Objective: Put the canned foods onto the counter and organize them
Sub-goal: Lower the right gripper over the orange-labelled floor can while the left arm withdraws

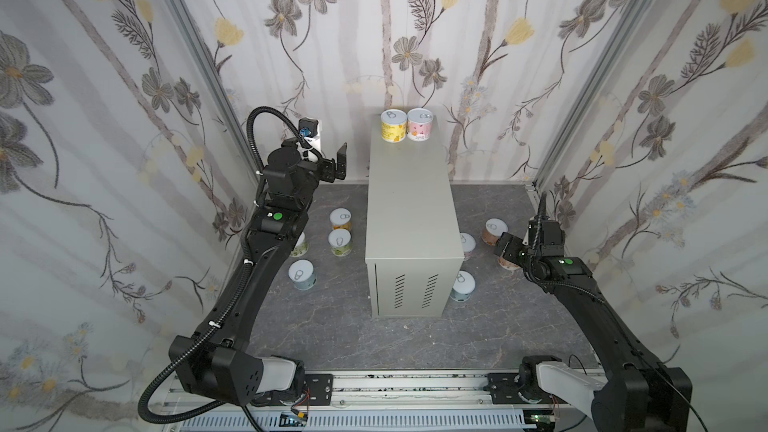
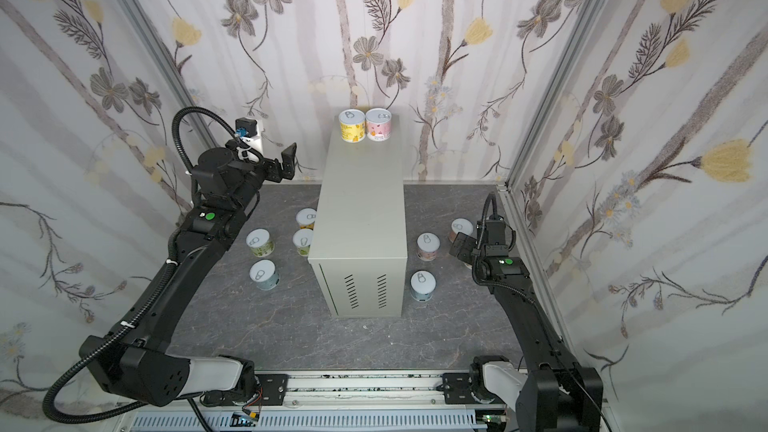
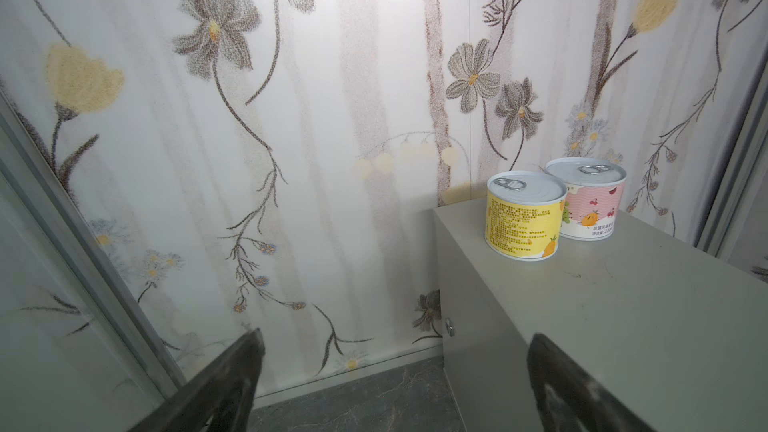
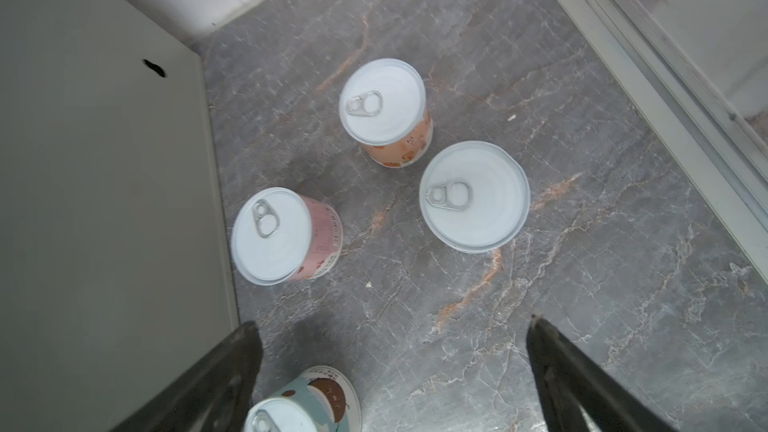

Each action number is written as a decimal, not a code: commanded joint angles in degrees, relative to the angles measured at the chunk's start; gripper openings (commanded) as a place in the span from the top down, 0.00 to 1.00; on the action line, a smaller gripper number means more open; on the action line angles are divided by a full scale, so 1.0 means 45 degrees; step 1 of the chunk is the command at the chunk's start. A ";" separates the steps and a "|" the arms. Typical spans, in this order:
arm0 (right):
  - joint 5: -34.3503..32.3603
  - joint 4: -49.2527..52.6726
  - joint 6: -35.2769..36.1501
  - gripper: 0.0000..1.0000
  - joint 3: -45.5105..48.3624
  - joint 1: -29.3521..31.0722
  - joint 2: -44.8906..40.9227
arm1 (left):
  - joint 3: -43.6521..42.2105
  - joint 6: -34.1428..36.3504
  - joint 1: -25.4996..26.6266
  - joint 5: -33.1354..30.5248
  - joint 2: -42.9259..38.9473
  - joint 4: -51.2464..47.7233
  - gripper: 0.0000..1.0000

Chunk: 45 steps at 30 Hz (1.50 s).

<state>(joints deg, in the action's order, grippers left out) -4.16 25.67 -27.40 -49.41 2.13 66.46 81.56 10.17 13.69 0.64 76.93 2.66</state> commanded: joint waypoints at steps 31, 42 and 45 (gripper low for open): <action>0.1115 -0.1738 0.1751 0.05 -0.1397 -0.1758 0.5902 | -0.0262 -0.0187 -0.0250 -0.0416 0.0073 -0.0610 0.00; 0.0867 -0.1858 0.2124 0.28 -0.1540 -0.1763 0.6676 | -0.0370 -0.0117 -0.0250 -0.0527 0.0136 -0.0657 0.00; 0.0867 -0.1896 0.2203 0.34 -0.1501 -0.1753 0.6731 | -0.0385 -0.0144 -0.0250 -0.0499 0.0149 -0.0673 0.00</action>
<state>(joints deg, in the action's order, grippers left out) -0.40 16.36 -18.28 -56.27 -5.78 96.07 79.99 9.43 12.64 -1.45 77.41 -1.19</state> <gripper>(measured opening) 0.718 0.998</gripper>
